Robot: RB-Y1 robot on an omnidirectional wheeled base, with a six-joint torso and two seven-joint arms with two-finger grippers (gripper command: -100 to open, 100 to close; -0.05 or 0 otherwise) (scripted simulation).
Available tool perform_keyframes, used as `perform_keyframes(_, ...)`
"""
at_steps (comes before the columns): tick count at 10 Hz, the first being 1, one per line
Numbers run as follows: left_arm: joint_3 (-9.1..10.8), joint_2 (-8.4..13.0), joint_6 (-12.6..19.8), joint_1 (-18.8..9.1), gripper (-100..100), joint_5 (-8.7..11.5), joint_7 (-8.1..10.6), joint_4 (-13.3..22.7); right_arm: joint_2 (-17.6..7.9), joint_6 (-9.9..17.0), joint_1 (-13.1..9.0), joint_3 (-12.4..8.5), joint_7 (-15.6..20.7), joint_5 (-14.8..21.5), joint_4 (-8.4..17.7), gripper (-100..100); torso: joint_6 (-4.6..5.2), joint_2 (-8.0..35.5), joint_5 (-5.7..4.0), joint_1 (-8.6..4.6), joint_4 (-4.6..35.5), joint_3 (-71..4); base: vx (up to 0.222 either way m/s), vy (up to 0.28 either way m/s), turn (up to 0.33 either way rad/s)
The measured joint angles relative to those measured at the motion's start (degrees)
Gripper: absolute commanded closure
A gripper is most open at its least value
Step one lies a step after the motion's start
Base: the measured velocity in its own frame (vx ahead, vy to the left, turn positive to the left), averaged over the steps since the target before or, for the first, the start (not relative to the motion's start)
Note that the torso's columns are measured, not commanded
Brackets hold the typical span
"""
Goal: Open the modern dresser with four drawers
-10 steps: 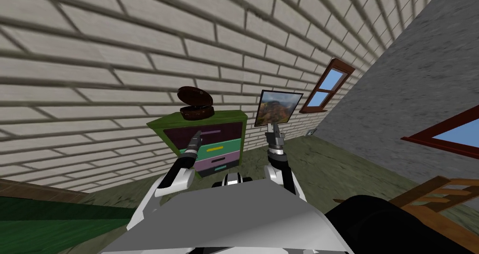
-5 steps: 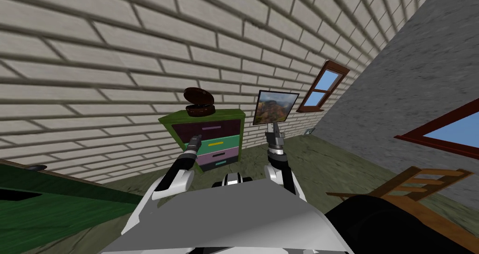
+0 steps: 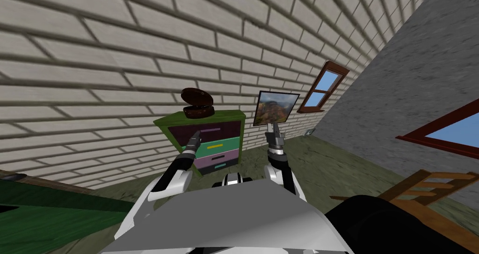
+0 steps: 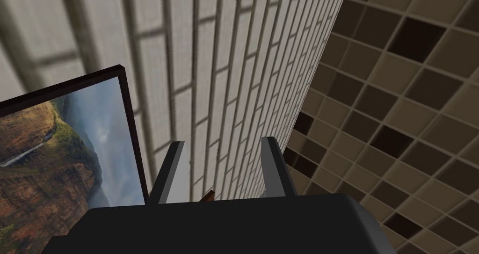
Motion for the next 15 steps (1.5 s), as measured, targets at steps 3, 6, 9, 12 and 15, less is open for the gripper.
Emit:
perform_keyframes(3,0.25,-1.0,1.2,-0.1,-100,0.0,0.00,-0.3,0.0,0.0,0.0,0.0,0.0,0.0,0.0,0,0.00,0.7,-0.02,-0.06,0.2,0.4,0.107,0.009,-0.015)
perform_keyframes(6,0.36,-1.0,2.1,-0.1,100,0.1,0.03,-1.3,0.0,0.0,0.0,0.0,0.0,0.0,0.0,0,0.00,0.4,-0.01,-0.04,0.1,0.3,-0.007,-0.003,0.006)
perform_keyframes(9,-0.07,-0.8,2.3,0.7,100,0.2,0.06,-2.8,0.0,0.0,-0.1,0.0,0.0,0.0,0.0,0,-0.03,0.6,0.01,-0.09,0.1,0.4,-0.194,-0.036,0.016)
perform_keyframes(12,-0.49,-0.5,2.9,1.6,100,0.4,0.12,-3.3,0.0,0.0,0.0,0.0,0.0,0.0,0.0,0,-0.06,0.1,-0.03,0.06,0.1,0.0,-0.141,-0.024,0.013)
perform_keyframes(15,-0.60,0.0,3.8,2.5,-100,0.8,0.23,-5.6,0.0,0.0,0.0,0.0,0.0,0.0,0.0,0,-0.04,0.0,0.03,0.11,0.0,0.0,-0.083,-0.011,0.001)
